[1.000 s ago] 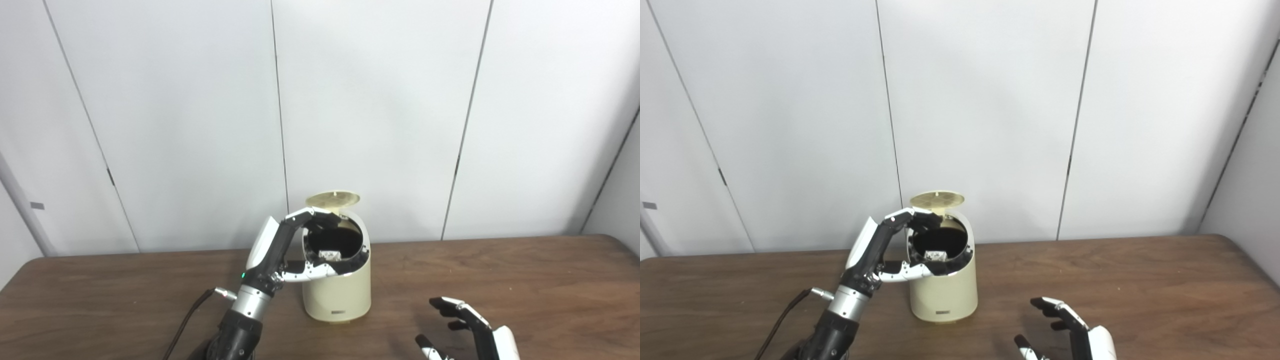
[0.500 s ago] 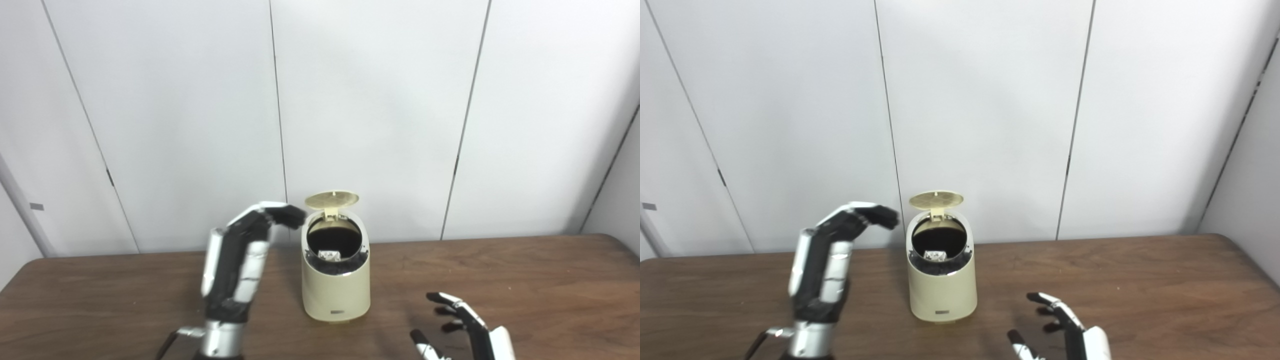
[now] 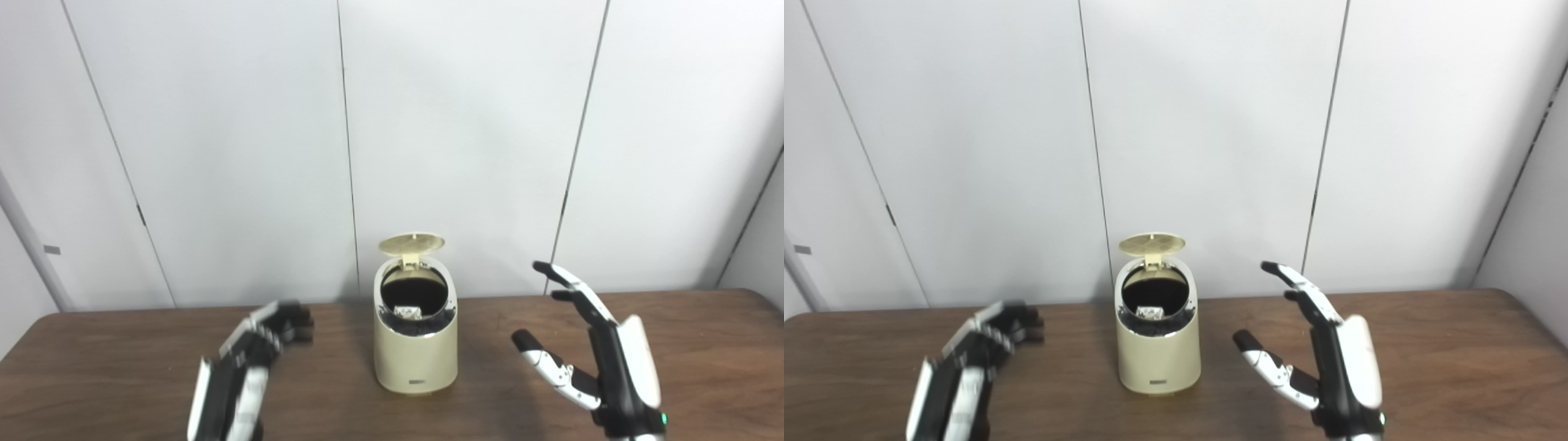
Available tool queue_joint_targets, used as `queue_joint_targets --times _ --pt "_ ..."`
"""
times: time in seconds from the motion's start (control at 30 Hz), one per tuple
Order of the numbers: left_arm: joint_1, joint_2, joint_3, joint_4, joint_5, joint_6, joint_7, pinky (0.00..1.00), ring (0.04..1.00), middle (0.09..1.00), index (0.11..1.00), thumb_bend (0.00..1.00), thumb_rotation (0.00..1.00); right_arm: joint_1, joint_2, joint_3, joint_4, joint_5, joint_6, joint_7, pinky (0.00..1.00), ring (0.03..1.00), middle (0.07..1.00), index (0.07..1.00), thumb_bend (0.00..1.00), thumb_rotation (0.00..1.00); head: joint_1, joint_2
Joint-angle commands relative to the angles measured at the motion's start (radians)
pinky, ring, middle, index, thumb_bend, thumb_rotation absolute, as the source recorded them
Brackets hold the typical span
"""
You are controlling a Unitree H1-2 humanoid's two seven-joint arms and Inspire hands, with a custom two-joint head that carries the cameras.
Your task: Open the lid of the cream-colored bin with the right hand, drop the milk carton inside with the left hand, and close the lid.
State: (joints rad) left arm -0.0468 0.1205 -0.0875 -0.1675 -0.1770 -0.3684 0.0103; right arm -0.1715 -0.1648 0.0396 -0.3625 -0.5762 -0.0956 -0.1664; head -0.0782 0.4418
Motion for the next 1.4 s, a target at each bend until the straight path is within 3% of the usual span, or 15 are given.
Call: queue_joint_targets --times 0.0,0.07,0.17,0.3,0.5,0.63,0.77,0.87,0.97,1.17,1.37 --pt "0.007 0.014 0.004 -0.008 -0.020 -0.002 -0.041 0.75 0.802 0.829 0.849 0.57 0.84 -0.090 -0.039 -0.012 -0.077 0.019 0.041 0.075 0.78 0.865 0.884 0.891 0.60 0.88 0.000 0.000" --pt "0.031 0.011 0.010 -0.006 -0.013 0.016 -0.050 0.78 0.827 0.861 0.877 0.56 0.88 -0.144 -0.057 -0.009 -0.119 0.028 0.104 0.149 0.74 0.876 0.908 0.916 0.68 0.91 -0.002 0.001" --pt "0.053 -0.002 0.021 0.004 0.017 0.029 -0.047 0.81 0.841 0.875 0.893 0.55 0.90 -0.221 -0.083 0.003 -0.161 0.001 0.186 0.238 0.71 0.900 0.932 0.924 0.71 0.91 -0.003 0.005" --pt "0.070 -0.023 0.034 0.038 0.052 0.017 -0.046 0.81 0.838 0.869 0.890 0.52 0.90 -0.332 -0.116 0.027 -0.193 -0.080 0.287 0.372 0.83 0.935 0.925 0.901 0.75 0.97 -0.003 0.005" --pt "0.078 -0.056 0.045 0.062 0.098 0.036 -0.041 0.83 0.851 0.876 0.895 0.48 0.92 -0.466 -0.166 0.069 -0.176 -0.105 0.380 0.550 0.83 0.931 0.909 0.899 0.79 0.97 0.004 0.010" --pt "0.076 -0.060 0.052 0.094 0.133 0.034 -0.041 0.85 0.853 0.877 0.899 0.49 0.94 -0.545 -0.189 0.103 -0.131 -0.098 0.401 0.631 0.83 0.932 0.903 0.883 0.77 0.94 0.011 0.011" --pt "0.065 -0.043 0.057 0.194 0.231 -0.032 -0.025 0.83 0.859 0.890 0.908 0.45 0.94 -0.620 -0.192 0.160 -0.064 -0.139 0.418 0.697 0.83 0.935 0.901 0.877 0.78 0.95 0.014 0.015" --pt "0.058 -0.046 0.060 0.213 0.258 -0.041 -0.015 0.82 0.856 0.891 0.904 0.45 0.94 -0.661 -0.184 0.205 -0.014 -0.181 0.436 0.737 0.83 0.946 0.900 0.877 0.81 0.95 0.015 0.012" --pt "0.058 -0.051 0.062 0.208 0.271 -0.034 -0.008 0.82 0.850 0.885 0.902 0.47 0.95 -0.682 -0.180 0.244 0.040 -0.215 0.426 0.745 0.81 0.948 0.897 0.876 0.83 0.93 0.014 0.009" --pt "0.060 -0.062 0.059 0.197 0.265 -0.031 -0.012 0.82 0.847 0.883 0.900 0.49 0.95 -0.697 -0.181 0.299 0.126 -0.277 0.392 0.734 0.87 0.952 0.901 0.871 0.82 0.89 0.016 0.011" --pt "0.064 -0.067 0.059 0.187 0.269 -0.024 -0.010 0.82 0.849 0.884 0.900 0.49 0.95 -0.704 -0.183 0.330 0.173 -0.334 0.378 0.740 0.85 0.947 0.906 0.881 0.82 0.93 0.020 0.009"
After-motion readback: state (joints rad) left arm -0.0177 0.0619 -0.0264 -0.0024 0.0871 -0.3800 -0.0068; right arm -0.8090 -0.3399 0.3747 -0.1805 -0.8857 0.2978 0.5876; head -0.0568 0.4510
